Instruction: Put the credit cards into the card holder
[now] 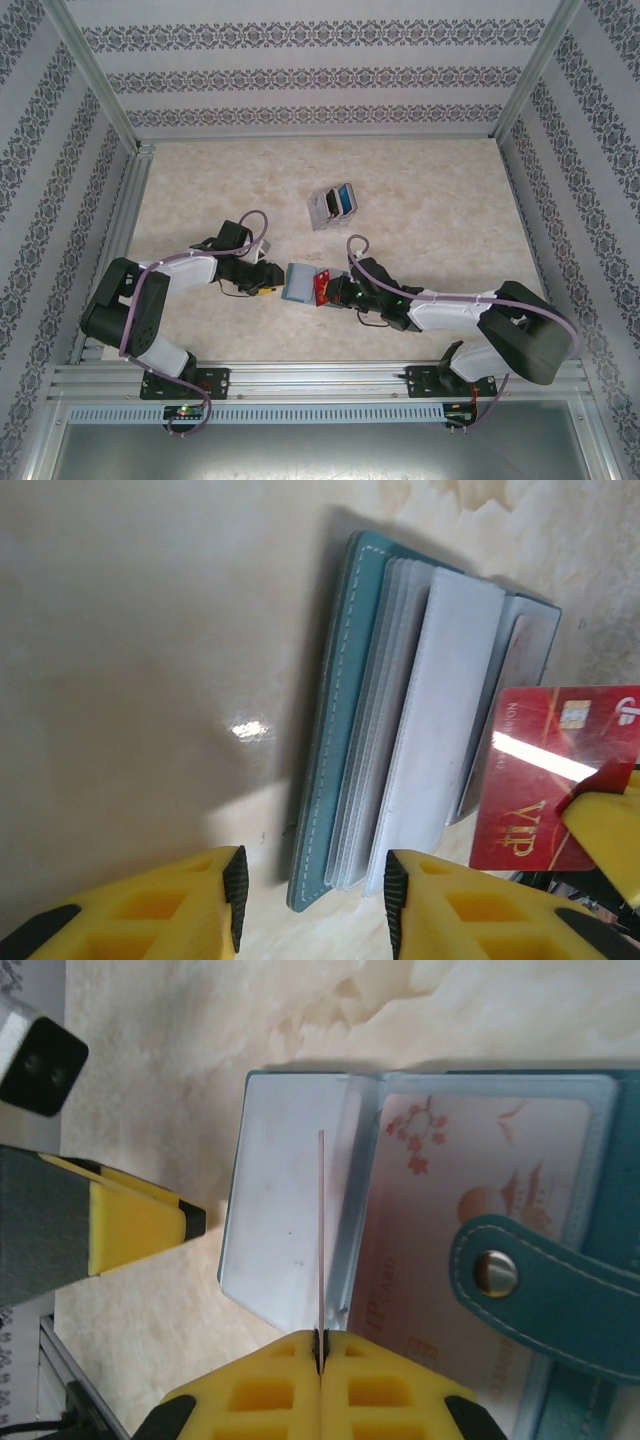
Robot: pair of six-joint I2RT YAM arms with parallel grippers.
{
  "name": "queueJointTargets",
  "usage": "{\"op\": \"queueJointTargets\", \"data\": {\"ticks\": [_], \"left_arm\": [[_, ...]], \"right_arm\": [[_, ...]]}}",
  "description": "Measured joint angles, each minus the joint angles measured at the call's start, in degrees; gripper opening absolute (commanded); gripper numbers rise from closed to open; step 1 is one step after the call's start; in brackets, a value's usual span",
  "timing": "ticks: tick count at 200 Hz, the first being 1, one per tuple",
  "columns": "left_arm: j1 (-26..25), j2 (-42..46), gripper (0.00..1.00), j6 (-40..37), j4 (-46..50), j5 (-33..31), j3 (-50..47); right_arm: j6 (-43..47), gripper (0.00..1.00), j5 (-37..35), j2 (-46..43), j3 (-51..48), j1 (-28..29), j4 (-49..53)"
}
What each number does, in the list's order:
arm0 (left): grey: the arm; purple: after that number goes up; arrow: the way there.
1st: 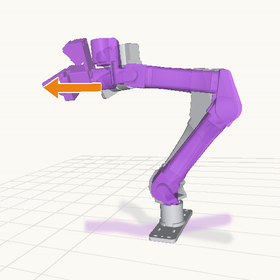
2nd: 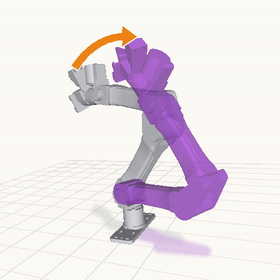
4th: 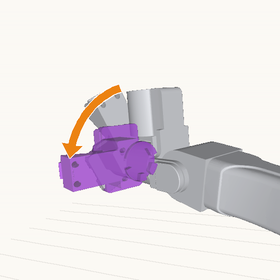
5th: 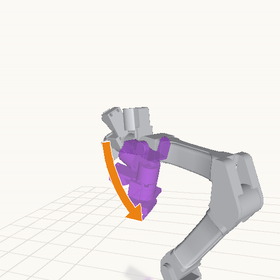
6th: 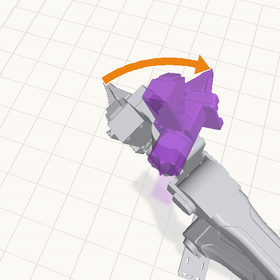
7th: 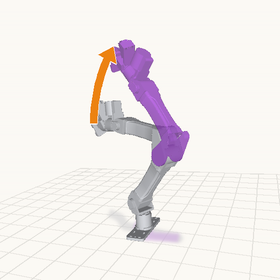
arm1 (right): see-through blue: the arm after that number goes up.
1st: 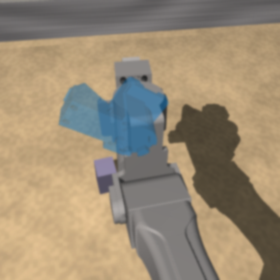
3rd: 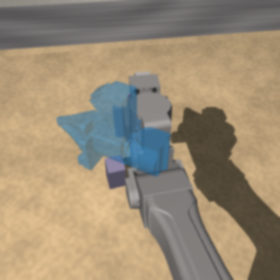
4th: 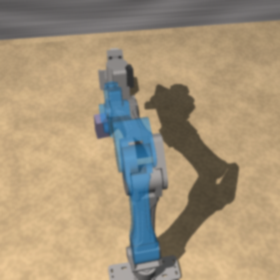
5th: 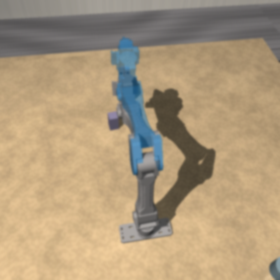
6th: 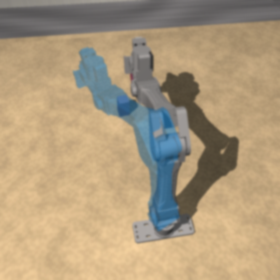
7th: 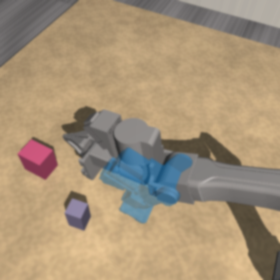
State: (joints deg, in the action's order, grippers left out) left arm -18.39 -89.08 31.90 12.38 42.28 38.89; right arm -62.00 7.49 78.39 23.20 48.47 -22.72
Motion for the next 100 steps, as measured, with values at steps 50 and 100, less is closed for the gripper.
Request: {"op": "queueJointTargets", "data": {"ticks": [50, 100], "left_arm": [[-1.05, -2.08, 0.40, 0.50, -1.75, 0.81, -0.15], [-1.18, -2.75, 0.39, 1.03, -2.38, 1.22, -0.20]], "right_arm": [[-2.01, 0.05, -0.42, -1.11, -1.62, -1.11, -0.33], [-2.05, 0.05, 3.06, 4.66, 1.62, -1.11, -2.25]]}}
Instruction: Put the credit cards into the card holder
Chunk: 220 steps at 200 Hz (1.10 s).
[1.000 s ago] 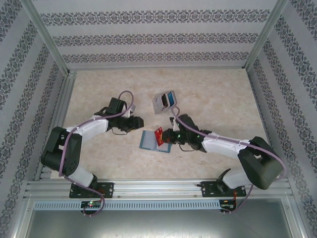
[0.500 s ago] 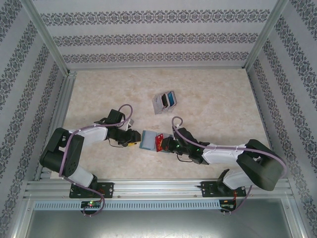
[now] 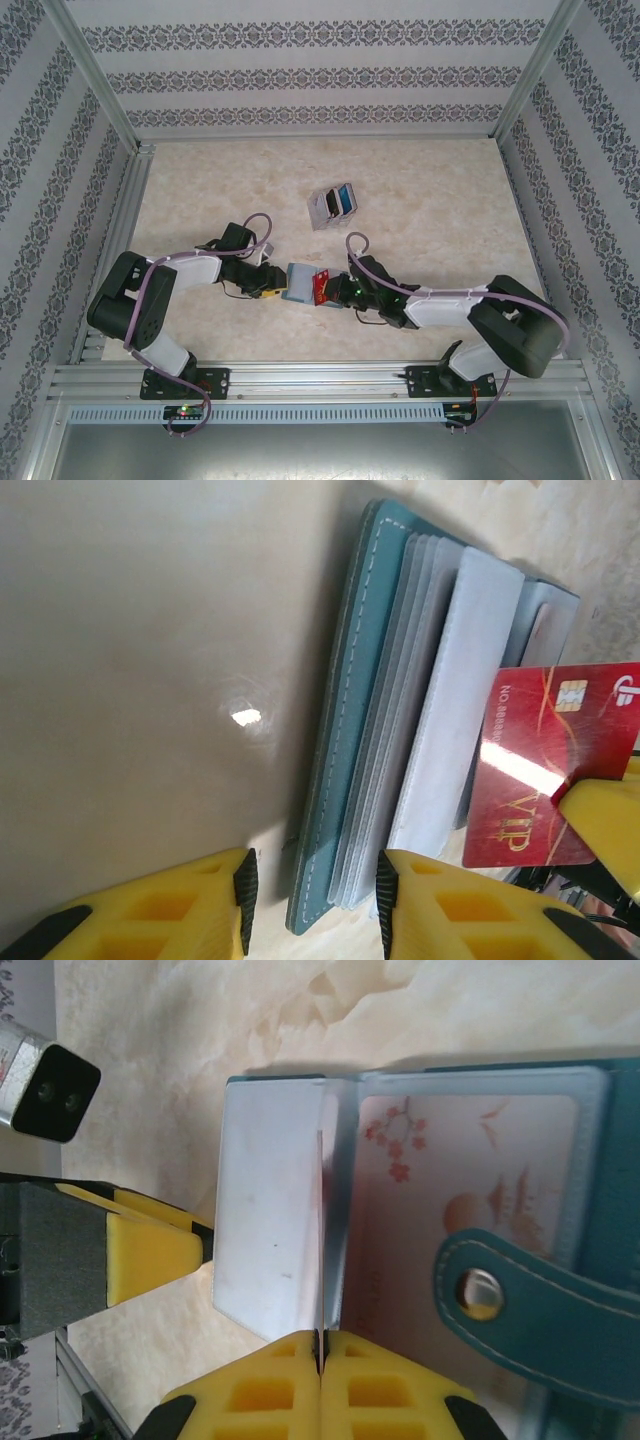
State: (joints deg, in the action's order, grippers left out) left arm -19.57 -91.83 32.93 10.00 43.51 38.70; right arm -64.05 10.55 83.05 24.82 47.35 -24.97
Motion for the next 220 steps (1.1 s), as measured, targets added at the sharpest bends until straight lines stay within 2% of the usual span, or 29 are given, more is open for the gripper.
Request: {"op": "queueJointTargets", "data": {"ticks": [60, 107, 220], "left_arm": [[0.00, -0.35, 0.35, 0.55, -0.39, 0.00, -0.11], [-0.09, -0.59, 0.33, 0.94, -0.57, -0.07, -0.11], [-0.24, -0.76, 0.29, 2.23, -0.85, -0.42, -0.11]], "right_arm": [[-0.94, 0.05, 2.60, 4.98, 1.55, -0.37, -4.90], [-2.01, 0.05, 1.51, 5.05, 0.26, -2.25, -7.02], [-4.22, 0.05, -0.48, 12.79, 1.46, -1.16, -16.94]]}}
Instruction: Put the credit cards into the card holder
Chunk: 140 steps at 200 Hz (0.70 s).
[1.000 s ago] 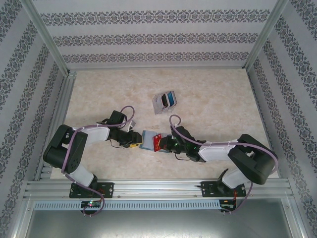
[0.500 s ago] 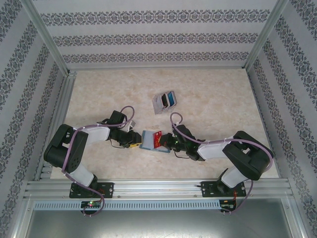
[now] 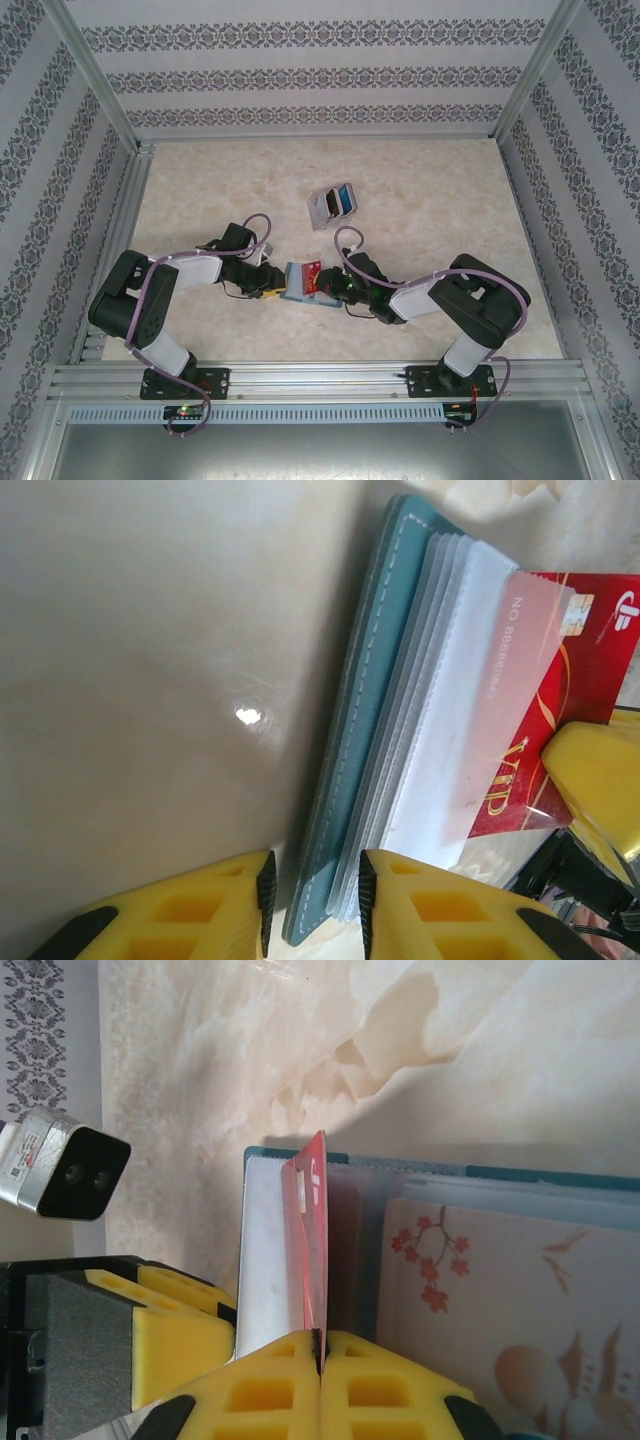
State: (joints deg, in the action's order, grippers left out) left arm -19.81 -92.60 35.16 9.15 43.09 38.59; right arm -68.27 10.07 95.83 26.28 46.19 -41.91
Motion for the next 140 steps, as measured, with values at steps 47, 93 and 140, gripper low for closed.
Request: {"op": "queueJointTargets", "data": {"ticks": [47, 93, 140], "left_arm": [[-1.16, -0.96, 0.17, 0.96, -2.16, -0.28, -0.26], [-1.22, -1.07, 0.16, 1.36, -2.78, -0.26, -0.48], [-1.27, -1.07, 0.16, 1.44, -2.86, -0.28, -0.48]], "right_arm": [[-1.51, 0.05, -2.86, 1.05, 1.14, 2.84, -0.68], [-2.12, 0.05, -4.02, 2.05, 2.49, 3.21, -0.39], [-1.97, 0.08, -4.26, 2.54, 2.95, 3.19, -0.09]]}}
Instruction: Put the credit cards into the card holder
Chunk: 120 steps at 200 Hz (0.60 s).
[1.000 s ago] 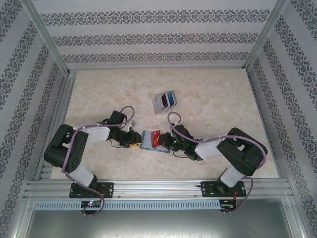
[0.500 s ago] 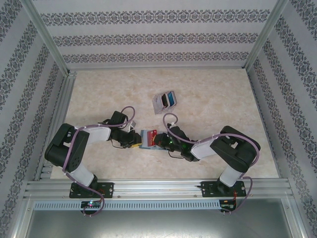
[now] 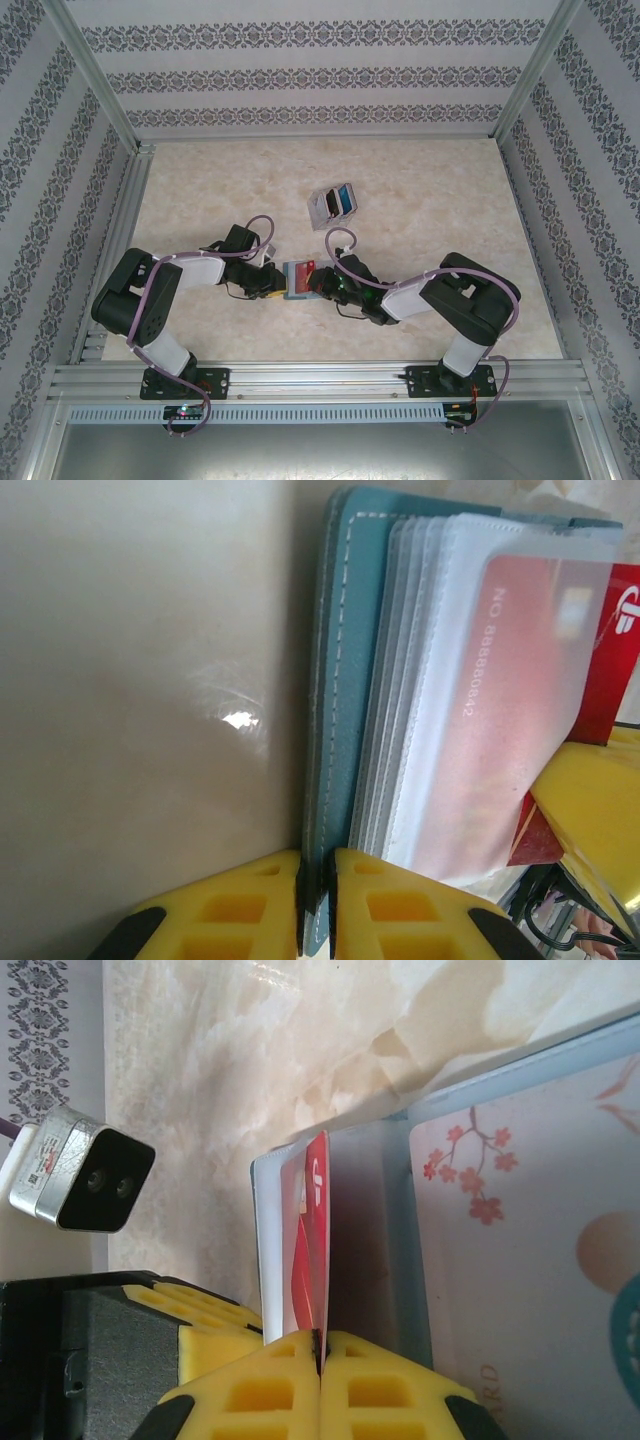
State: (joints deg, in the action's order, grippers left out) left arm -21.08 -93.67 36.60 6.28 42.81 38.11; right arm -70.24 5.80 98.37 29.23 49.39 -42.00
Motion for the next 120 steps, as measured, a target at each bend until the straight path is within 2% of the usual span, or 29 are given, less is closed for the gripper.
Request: {"op": "queueJointTargets", "data": {"ticks": [27, 62, 90, 120], "left_arm": [[-0.31, 0.00, 0.16, 0.09, -0.22, -0.37, 0.00], [-0.33, 0.00, 0.16, 0.07, -0.24, -0.39, 0.00], [-0.61, 0.00, 0.16, 0.04, -0.28, -0.81, 0.04], [-0.63, 0.00, 0.15, -0.20, -0.09, -0.92, 0.20]], "right_arm": [[0.13, 0.13, 0.61, 1.46, 1.70, 0.00, 0.24], [1.42, 0.27, 1.29, 1.01, 2.08, 0.02, 2.82], [4.00, 0.46, 1.25, -3.89, 2.49, 0.00, 11.32], [7.54, 0.54, 1.14, -7.72, 4.87, -0.15, 22.05]]}}
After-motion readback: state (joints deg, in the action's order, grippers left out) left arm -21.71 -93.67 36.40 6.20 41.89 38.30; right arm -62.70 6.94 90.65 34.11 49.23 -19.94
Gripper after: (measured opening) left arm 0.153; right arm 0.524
